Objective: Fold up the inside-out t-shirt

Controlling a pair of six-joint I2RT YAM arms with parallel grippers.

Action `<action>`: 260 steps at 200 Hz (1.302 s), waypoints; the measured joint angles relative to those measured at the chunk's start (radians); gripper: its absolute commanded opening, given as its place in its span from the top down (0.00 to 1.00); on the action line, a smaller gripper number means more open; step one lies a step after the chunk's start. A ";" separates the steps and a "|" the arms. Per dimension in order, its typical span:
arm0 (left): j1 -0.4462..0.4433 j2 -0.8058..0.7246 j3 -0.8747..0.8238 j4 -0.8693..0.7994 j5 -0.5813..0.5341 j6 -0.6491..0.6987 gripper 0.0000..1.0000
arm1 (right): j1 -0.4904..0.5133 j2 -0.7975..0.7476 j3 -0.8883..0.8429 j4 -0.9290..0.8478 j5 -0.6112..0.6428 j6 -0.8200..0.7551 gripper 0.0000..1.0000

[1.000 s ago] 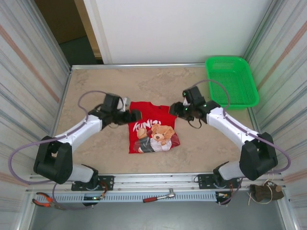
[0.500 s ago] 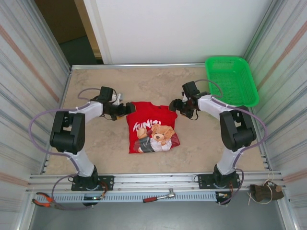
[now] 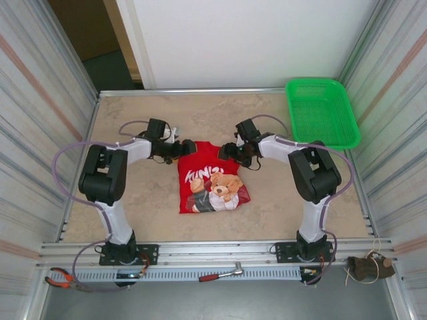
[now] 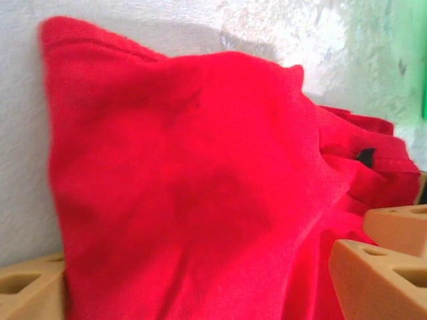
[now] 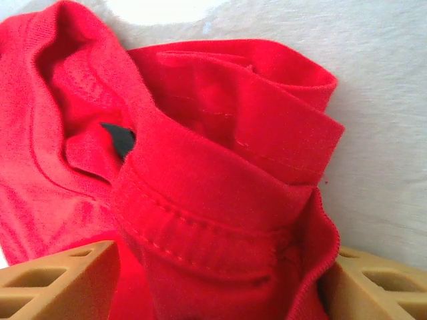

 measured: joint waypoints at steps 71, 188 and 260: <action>-0.067 0.093 -0.037 0.225 0.082 -0.098 1.00 | -0.018 0.071 0.025 0.078 -0.059 0.052 1.00; 0.001 -0.034 0.420 0.245 0.153 -0.147 1.00 | -0.197 -0.094 0.352 0.125 -0.245 0.079 1.00; -0.077 -0.312 -0.190 0.430 0.126 -0.129 1.00 | -0.144 -0.349 -0.229 0.348 -0.249 0.128 1.00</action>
